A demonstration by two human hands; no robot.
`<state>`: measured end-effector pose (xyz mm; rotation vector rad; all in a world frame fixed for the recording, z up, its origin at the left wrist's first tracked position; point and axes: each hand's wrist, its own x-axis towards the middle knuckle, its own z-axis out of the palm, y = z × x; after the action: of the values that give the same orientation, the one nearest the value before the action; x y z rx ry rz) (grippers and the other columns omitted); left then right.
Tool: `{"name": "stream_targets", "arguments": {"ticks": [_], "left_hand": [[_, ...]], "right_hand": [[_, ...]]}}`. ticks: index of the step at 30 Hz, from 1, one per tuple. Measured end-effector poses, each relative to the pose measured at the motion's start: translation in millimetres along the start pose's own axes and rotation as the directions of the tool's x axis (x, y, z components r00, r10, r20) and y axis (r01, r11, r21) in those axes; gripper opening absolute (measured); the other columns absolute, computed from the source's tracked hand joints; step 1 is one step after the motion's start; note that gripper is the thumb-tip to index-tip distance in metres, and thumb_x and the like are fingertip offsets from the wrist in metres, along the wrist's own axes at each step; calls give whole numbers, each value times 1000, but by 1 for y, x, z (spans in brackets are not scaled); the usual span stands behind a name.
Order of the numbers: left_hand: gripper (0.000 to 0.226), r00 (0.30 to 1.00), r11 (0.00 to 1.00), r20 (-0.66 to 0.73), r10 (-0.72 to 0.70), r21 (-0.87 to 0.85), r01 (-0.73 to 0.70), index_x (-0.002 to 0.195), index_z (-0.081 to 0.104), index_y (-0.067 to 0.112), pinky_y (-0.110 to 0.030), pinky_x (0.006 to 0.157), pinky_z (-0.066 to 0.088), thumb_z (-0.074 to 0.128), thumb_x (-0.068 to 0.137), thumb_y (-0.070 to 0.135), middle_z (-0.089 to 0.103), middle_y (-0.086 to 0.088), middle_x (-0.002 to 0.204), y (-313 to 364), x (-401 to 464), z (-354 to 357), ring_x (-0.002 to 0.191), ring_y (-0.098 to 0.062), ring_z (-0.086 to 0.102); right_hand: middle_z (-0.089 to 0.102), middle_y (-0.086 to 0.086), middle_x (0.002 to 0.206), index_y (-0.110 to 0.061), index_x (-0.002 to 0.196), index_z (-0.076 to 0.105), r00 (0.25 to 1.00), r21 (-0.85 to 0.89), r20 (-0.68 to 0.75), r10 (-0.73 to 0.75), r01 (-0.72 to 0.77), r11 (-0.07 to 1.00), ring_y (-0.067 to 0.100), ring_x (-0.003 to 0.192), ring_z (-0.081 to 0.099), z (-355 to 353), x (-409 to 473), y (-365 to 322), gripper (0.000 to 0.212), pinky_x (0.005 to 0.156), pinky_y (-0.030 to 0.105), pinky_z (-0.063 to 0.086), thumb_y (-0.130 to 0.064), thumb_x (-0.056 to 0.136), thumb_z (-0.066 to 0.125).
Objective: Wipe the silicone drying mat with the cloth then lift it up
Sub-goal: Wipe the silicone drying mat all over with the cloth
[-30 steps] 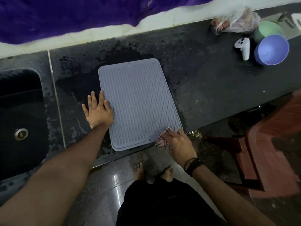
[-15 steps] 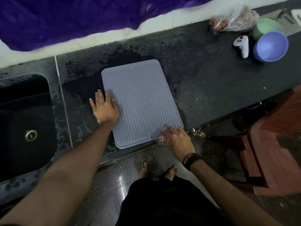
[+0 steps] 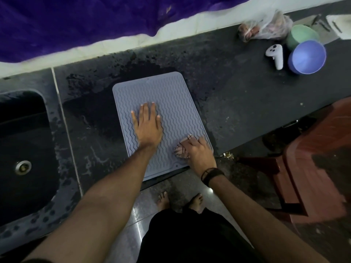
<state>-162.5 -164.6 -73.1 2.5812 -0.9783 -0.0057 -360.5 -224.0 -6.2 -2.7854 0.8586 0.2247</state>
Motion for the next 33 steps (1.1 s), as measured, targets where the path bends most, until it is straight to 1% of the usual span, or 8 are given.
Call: {"name": "stream_targets", "arguments": {"ticks": [5,8,12,16,20,25,29,33], "left_hand": [[58,1000,1000,4,-10,-23,10,162,20,16,-44,122,-16,29,109,38,25,-12,166,-3,1,6,155,-25,16],[60,1000,999,12,-23,-29,23,162,17,15,-43,122,-17,30,109,39,23,-12,166,-3,1,7,156,-26,15],[61,1000,999,8,-28,-32,28,162,17,16,-45,123,-15,32,108,40,24,-12,166,-4,2,7,156,-27,15],[62,998,998,-15,-55,-35,54,162,19,15,-49,125,-6,34,107,42,26,-14,165,-5,2,10,155,-28,16],[63,998,997,4,-71,8,71,162,18,15,-51,126,-5,33,108,43,22,-13,167,-5,2,13,156,-27,12],[61,998,997,13,-68,35,67,161,24,14,-50,126,-7,32,108,44,21,-10,167,-5,2,14,156,-24,12],[58,998,997,4,-56,57,55,160,28,16,-47,124,-13,33,108,42,22,-10,167,-4,2,13,156,-24,13],[54,999,996,5,-37,85,37,158,34,22,-48,124,-13,30,108,42,24,-10,167,-4,2,12,156,-25,14]], "right_hand": [[58,-1,125,-22,120,62,1000,17,0,-13,13,1000,29,107,51,1,-58,12,47,87,43,53,-8,75,59],[65,0,111,-22,110,67,997,41,-71,4,-1,999,30,98,55,-7,-47,13,40,79,42,55,-12,72,57],[64,4,116,-19,115,65,986,84,-159,42,-29,996,30,104,52,-19,22,3,42,86,43,52,-10,74,67],[55,2,129,-19,125,59,1000,11,-10,25,-25,1000,29,119,44,-15,70,-5,44,97,42,46,-11,81,62],[46,4,139,-19,131,52,999,-12,30,-28,28,1000,29,124,39,-5,48,4,50,100,47,44,-15,83,62],[51,2,136,-21,124,58,992,27,53,-115,114,993,30,117,45,-3,-1,19,47,93,44,49,-8,78,58],[64,-2,113,-25,109,67,991,102,-58,-125,130,986,26,101,54,-14,23,26,41,82,39,54,-12,70,67],[62,2,120,-22,117,64,979,128,-158,-131,152,980,28,108,52,-31,103,13,42,90,40,51,-9,76,66]]}}
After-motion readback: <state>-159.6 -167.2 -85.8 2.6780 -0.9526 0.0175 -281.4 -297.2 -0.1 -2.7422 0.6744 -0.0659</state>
